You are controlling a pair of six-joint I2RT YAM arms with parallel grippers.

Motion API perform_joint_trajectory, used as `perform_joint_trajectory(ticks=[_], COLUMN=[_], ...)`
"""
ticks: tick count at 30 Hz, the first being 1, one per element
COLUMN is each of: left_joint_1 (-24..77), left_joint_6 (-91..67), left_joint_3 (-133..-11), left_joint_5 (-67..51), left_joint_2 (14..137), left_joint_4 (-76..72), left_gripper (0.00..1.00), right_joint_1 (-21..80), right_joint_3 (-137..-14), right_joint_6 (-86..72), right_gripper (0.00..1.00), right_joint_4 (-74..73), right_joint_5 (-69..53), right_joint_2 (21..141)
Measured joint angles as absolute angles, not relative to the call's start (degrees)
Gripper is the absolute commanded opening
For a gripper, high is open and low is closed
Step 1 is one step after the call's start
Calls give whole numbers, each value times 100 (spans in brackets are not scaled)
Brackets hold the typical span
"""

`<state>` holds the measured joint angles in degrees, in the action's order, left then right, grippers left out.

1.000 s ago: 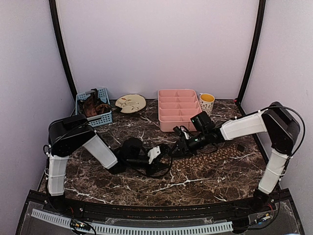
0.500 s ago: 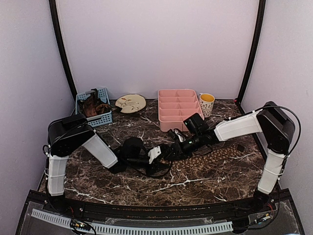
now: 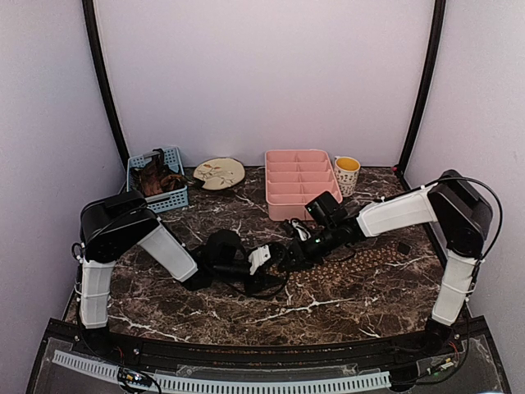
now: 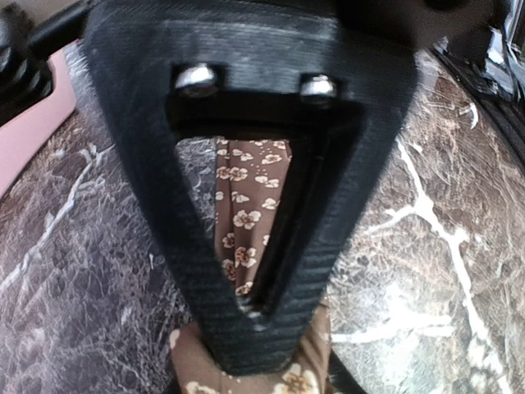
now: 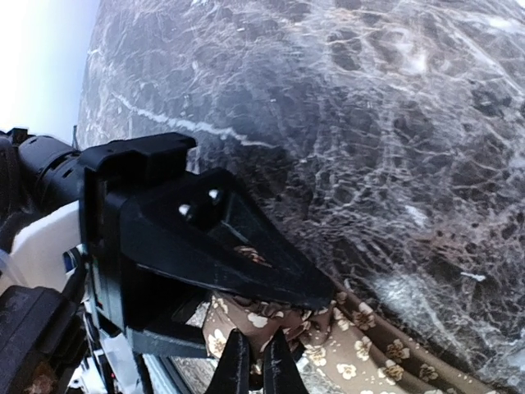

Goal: Roll the ties
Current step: Roll the tie at the center of the board.

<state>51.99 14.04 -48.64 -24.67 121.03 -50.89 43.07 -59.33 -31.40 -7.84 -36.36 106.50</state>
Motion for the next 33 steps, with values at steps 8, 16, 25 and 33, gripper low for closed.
perform_joint_trajectory(ticks=[8,16,25,33], left_joint_1=[5199,5199,5240,5332], left_joint_6=[1306,1072,681,864], left_joint_3=[-4762,-4536,-4908,-5218], left_joint_5=[-2482,-2714,-2775,-2602], left_joint_2=[12103,12186,12818,12910], left_joint_4=[-5221,-5769,-6785,-6469], left_gripper=[66,75,59,29], right_joint_1=[4141,3848,3747,3745], right_joint_3=[-5452,-5135,-4960,-4934], right_joint_6=[-3162,-3092,-2978,-2908], right_gripper=[0,0,0,21], right_joint_4=[-432,-58,169,176], right_joint_5=[-3785,-3994,-4042,-3968], right_joint_2=[10661,10661,10661,10632])
